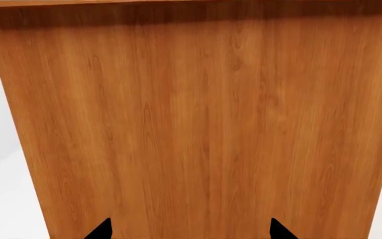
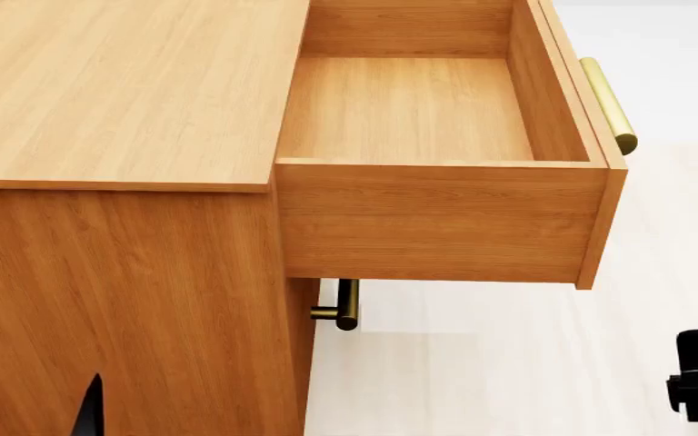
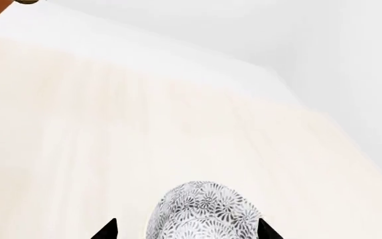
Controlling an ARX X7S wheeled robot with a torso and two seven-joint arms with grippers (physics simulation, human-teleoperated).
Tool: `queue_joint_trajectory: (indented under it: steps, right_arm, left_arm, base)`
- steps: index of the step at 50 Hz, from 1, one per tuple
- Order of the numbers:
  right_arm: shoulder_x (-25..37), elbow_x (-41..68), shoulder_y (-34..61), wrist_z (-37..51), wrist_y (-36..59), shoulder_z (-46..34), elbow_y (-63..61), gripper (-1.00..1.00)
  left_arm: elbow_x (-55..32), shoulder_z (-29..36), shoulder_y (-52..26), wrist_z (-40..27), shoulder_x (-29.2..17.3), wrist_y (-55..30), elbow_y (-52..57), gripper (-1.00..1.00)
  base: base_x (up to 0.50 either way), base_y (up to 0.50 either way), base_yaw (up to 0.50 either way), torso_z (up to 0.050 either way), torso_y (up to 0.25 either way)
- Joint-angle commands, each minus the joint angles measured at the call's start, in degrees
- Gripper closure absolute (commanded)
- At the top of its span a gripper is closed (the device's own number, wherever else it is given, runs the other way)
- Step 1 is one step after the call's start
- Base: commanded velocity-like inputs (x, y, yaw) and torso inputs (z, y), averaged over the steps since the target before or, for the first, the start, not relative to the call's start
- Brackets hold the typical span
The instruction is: Put the bowl on top of the cabinet.
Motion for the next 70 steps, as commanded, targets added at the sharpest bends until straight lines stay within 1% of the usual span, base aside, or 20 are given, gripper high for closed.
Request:
queue_joint_trajectory:
  steps: [1,6,11,15,21,27,36,41,50,58,60,61,66,70]
  right_arm:
    - [-1.8,-3.6,7.4,-2.4,-1.3,-8.0,11.7,-1.00]
    - [-2.8,-5.8,7.1,-3.2,-3.8,-10.8,15.4,-1.00]
    - [-4.1,-7.7,8.7,-3.8,-4.5,-13.8,19.7,-1.00]
    - [-6.2,-10.7,10.6,-5.2,-7.0,-18.1,25.6,-1.00]
    - [-8.8,-14.1,13.6,-7.8,-11.0,-22.5,34.4,-1.00]
    - [-10.8,-16.1,15.0,-9.4,-14.0,-25.0,40.4,-1.00]
    - [-12.3,-17.4,14.9,-10.9,-17.8,-26.1,46.5,-1.00]
    - [-12.5,-17.4,14.3,-11.3,-20.0,-25.3,50.2,-1.00]
    - [-11.6,-16.3,12.5,-10.3,-20.6,-23.2,50.0,-1.00]
    - [-11.7,-16.2,12.1,-10.2,-20.9,-23.2,49.5,-1.00]
    - [-11.9,-16.2,12.0,-8.3,-20.9,-22.0,49.3,-1.00]
    - [-11.7,-15.6,11.7,-9.5,-21.2,-22.1,48.5,1.00]
    - [-11.8,-16.1,11.7,-9.9,-21.2,-23.2,47.3,1.00]
    - [-11.9,-16.7,12.3,-10.7,-22.4,-23.7,49.0,1.00]
  left_arm:
    - [0.2,0.3,0.4,0.0,-0.3,0.9,-0.7,-1.00]
    - [0.3,0.5,0.0,0.4,-0.2,1.9,-2.4,-1.00]
    - [0.6,0.9,0.4,0.5,-0.2,2.6,-3.0,-1.00]
    - [1.1,1.2,0.6,0.9,-0.5,3.6,-4.0,-1.00]
    - [0.7,1.0,1.1,1.0,-0.6,4.0,-4.0,-1.00]
    - [0.9,1.3,1.5,1.2,-0.8,4.8,-4.7,-1.00]
    - [0.7,1.4,2.0,1.1,-1.2,5.0,-4.1,-1.00]
    - [0.6,1.5,1.9,0.9,-1.4,4.7,-3.6,-1.00]
    - [0.6,1.8,1.6,0.8,-1.4,4.7,-4.1,-1.00]
    - [0.6,2.2,1.6,0.6,-1.5,4.9,-4.3,-1.00]
    - [0.7,2.2,1.6,0.7,-1.5,5.2,-4.6,-1.00]
    - [0.7,2.1,1.6,0.7,-1.5,5.3,-4.8,-1.00]
    - [0.6,2.0,1.8,0.6,-1.6,5.5,-4.9,-1.00]
    - [0.6,2.1,2.0,0.7,-1.6,5.9,-5.3,-1.00]
  base:
    - [0.00,0.00,0.00,0.000,0.000]
    - [0.00,0.00,0.00,0.000,0.000]
    - [0.00,0.00,0.00,0.000,0.000]
    - [0.00,0.00,0.00,0.000,0.000]
    - [0.00,0.00,0.00,0.000,0.000]
    - [0.00,0.00,0.00,0.000,0.000]
    - [0.00,0.00,0.00,0.000,0.000]
    - [0.00,0.00,0.00,0.000,0.000]
    - [0.00,0.00,0.00,0.000,0.000]
    - [0.00,0.00,0.00,0.000,0.000]
    - [0.00,0.00,0.00,0.000,0.000]
    - [0.00,0.00,0.00,0.000,0.000]
    - [0.00,0.00,0.00,0.000,0.000]
    - [0.00,0.00,0.00,0.000,0.000]
